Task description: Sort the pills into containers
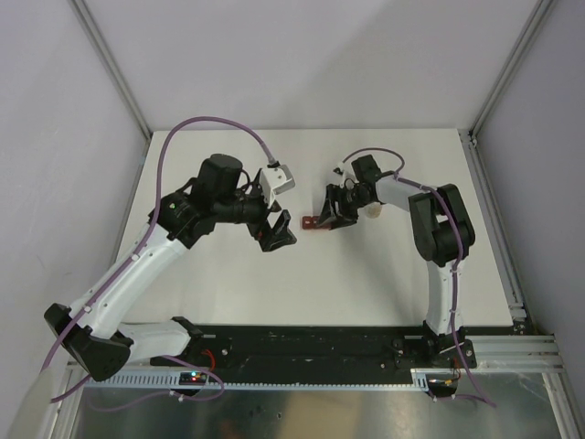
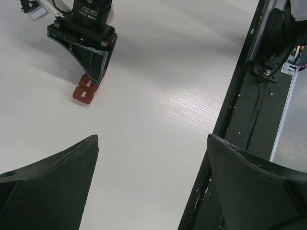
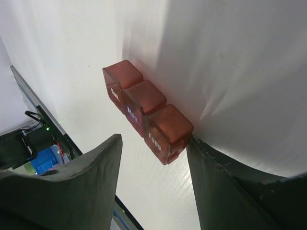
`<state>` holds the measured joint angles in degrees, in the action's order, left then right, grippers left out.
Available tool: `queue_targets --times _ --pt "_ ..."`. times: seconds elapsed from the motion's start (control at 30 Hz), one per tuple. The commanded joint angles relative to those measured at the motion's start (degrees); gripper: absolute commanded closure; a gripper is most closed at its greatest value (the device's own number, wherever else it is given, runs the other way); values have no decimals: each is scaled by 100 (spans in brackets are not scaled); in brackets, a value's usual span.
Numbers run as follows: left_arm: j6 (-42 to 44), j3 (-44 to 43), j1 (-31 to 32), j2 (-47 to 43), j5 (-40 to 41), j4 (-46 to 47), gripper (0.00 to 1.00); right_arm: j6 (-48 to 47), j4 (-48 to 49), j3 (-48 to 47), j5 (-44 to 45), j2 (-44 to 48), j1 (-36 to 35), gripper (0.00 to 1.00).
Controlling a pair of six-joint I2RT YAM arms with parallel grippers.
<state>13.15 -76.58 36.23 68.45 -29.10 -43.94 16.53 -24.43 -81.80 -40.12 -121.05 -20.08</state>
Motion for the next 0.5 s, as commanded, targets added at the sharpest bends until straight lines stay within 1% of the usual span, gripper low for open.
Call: queue_targets --times 0.0,0.3,0.47 --pt "122 52 -28 -182 -48 134 3 -232 -238 -117 423 223 110 38" --pt "152 100 -27 -205 -49 133 2 -332 -306 -120 432 382 254 38" --pt "185 146 -24 -253 1 136 2 -497 -404 -117 669 605 357 38"
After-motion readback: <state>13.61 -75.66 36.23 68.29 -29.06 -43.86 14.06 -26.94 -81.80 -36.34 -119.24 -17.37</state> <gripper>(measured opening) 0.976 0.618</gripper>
